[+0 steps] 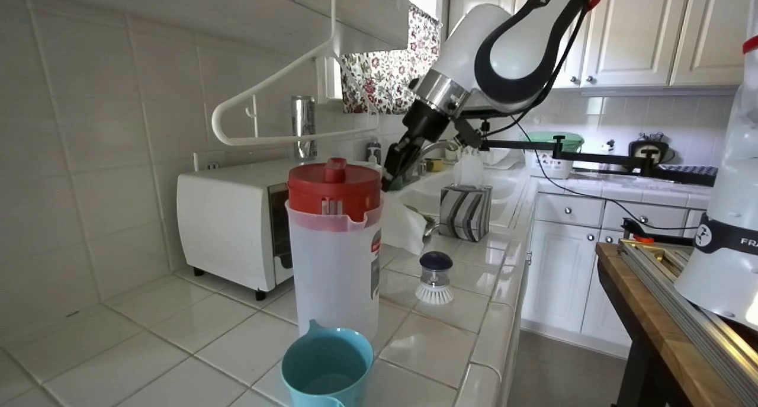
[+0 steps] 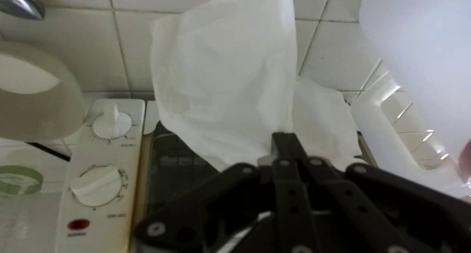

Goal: Wipe the cabinet door with the white cloth

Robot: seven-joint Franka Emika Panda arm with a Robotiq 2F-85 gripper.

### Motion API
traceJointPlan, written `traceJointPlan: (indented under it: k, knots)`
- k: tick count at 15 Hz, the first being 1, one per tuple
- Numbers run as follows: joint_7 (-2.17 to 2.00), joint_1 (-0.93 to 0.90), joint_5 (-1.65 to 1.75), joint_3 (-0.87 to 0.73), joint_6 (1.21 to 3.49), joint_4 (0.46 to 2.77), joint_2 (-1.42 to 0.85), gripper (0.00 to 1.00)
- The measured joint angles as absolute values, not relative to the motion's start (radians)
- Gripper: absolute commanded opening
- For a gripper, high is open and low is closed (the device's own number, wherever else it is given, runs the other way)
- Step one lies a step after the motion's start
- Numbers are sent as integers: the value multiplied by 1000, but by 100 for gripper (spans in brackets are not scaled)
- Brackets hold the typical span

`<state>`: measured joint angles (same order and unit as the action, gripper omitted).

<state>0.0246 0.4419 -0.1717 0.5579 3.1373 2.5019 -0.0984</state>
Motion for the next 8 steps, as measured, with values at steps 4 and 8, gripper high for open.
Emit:
traceJointPlan:
  k: [4, 8]
  knots:
    - [23, 444, -226, 577, 3023, 2545, 49, 0]
    - [3, 280, -203, 384, 2918, 2584, 186, 0]
